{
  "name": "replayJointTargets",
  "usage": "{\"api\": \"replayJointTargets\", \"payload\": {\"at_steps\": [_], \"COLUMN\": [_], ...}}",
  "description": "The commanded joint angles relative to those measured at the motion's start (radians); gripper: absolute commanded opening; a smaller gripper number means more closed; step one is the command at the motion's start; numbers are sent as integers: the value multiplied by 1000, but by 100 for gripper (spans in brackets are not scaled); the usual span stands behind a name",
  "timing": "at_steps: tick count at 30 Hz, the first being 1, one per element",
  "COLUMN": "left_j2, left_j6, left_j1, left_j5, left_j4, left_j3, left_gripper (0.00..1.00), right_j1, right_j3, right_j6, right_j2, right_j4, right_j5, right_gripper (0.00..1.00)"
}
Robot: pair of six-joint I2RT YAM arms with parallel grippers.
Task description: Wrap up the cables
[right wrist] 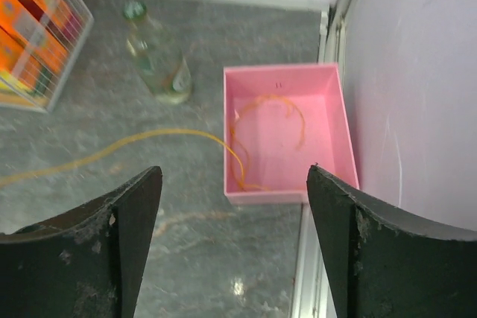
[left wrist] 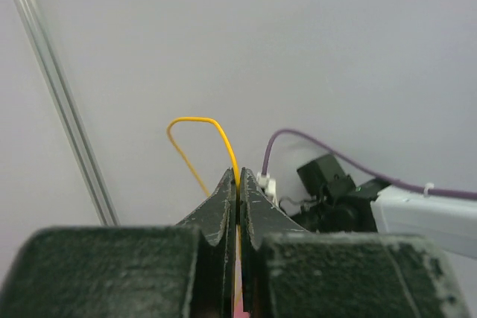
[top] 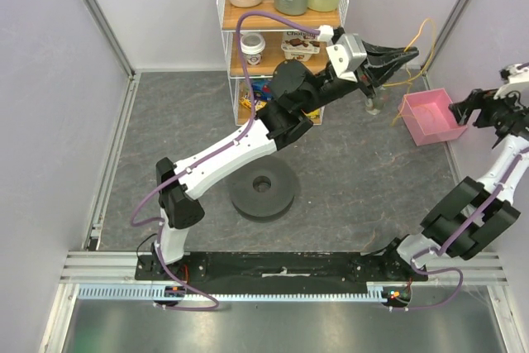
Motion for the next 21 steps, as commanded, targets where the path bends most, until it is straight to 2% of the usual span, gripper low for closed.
{"api": "replayJointTargets", "payload": {"at_steps": [1, 10, 18, 21], "left_j2": [-17, -58, -98, -116], "left_j6": [21, 102, 165, 245], "left_j1": [2, 3, 5, 5], "left_j5": [-35, -89, -113, -138], "left_j4": [84, 136, 87, 98], "left_j3": [96, 130, 154, 159], "left_gripper": [2, 2, 2, 2], "right_j1": [45, 73, 93, 94], "right_j3": [-22, -42, -36, -42], "right_j6": [-289, -291, -261, -268], "right_j2": [15, 81, 79, 61], "right_j4": [-140, -138, -132, -132], "right_j5": [164, 222, 221, 207], "right_gripper": [86, 84, 84, 85]}}
